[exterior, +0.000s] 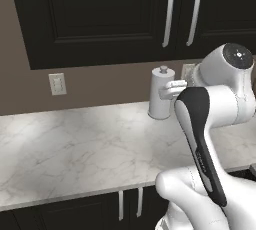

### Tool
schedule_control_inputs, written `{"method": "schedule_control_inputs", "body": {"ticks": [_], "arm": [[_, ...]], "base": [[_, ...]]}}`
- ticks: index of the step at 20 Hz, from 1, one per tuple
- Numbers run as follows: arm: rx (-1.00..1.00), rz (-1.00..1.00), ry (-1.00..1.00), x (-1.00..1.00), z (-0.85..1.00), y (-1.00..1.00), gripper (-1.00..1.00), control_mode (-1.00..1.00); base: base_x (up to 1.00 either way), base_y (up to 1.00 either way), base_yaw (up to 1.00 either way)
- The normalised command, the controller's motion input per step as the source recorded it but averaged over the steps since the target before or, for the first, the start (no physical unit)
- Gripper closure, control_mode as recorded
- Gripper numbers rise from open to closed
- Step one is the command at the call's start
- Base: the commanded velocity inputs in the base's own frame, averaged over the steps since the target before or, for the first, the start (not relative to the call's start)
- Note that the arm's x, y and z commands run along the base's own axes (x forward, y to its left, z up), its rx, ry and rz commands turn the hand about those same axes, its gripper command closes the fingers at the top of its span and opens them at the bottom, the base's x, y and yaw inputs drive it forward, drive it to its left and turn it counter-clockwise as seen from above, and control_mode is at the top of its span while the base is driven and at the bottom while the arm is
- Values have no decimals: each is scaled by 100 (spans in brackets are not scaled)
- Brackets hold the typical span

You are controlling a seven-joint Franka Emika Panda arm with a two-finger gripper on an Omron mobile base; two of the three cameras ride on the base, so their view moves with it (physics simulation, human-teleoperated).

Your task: Move the bowls from the cabinet to the plates on the dining table.

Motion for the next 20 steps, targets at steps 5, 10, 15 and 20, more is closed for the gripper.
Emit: {"method": "schedule_control_inputs", "body": {"ticks": [5,10,15,20], "arm": [[1,-1,-20,0,65,4,-100,-100],[4,0,-12,-5,70,0,-100,-100],[7,0,-10,-2,45,0,-100,-100],[7,0,-8,27,36,0,-100,-100]], "base": [[0,0,0],[0,0,0],[0,0,0],[0,0,0]]}}
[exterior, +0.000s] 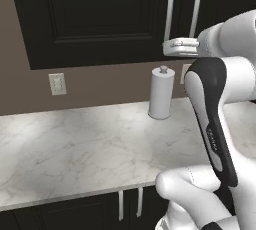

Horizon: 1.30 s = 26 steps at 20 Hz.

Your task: Move the bowls from the cabinet to the plates on the dining table.

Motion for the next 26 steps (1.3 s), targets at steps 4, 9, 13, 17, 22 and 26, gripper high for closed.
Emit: {"method": "schedule_control_inputs", "body": {"ticks": [4,9,13,17,22,26], "arm": [[6,0,-1,66,24,-8,-100,-100],[2,5,0,57,15,-5,-100,-100],[0,9,0,31,2,-12,-100,-100],[0,3,2,17,1,-33,-100,-100],[0,0,2,0,0,-14,-100,-100],[0,0,4,0,0,1,-100,-100]], "base": [[0,0,0],[0,0,0],[0,0,0],[0,0,0],[0,0,0],[0,0,0]]}}
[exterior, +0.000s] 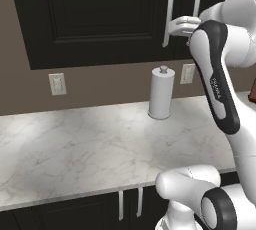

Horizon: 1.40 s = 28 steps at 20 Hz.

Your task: Move the bowls from the cabinet to the plates on the dining table.

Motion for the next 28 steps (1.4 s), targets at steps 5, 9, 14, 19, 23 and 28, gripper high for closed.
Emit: {"method": "schedule_control_inputs", "body": {"ticks": [5,9,14,19,23,28], "arm": [[0,4,0,17,0,14,-100,-100],[0,10,2,43,0,0,-100,-100],[0,8,7,44,0,0,-100,-100],[0,2,8,18,4,0,-100,-100],[-3,0,8,13,1,0,-100,-100],[-5,0,5,14,0,0,-100,-100]], "base": [[0,0,0],[0,0,0],[0,0,0],[0,0,0],[0,0,0],[0,0,0]]}}
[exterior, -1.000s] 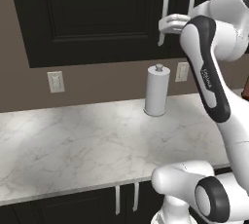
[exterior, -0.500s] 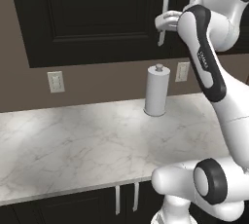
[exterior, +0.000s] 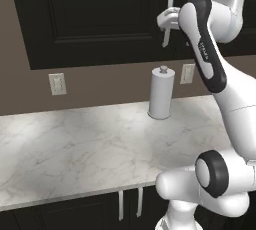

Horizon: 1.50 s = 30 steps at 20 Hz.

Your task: Move the bowls from the cabinet to the plates on the dining table.

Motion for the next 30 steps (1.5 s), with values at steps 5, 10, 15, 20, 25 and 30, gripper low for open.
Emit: {"method": "schedule_control_inputs", "body": {"ticks": [5,10,15,20,25,30], "arm": [[-4,0,1,14,-7,0,-100,-100],[-1,0,0,1,-2,0,-100,-100],[0,0,0,4,-15,0,-100,-100],[0,0,0,3,-19,0,-100,-100],[0,0,0,5,-14,0,-100,-100],[0,0,0,17,-9,0,-100,-100]], "base": [[0,0,0],[0,0,0],[0,0,0],[0,0,0],[0,0,0],[0,0,0]]}}
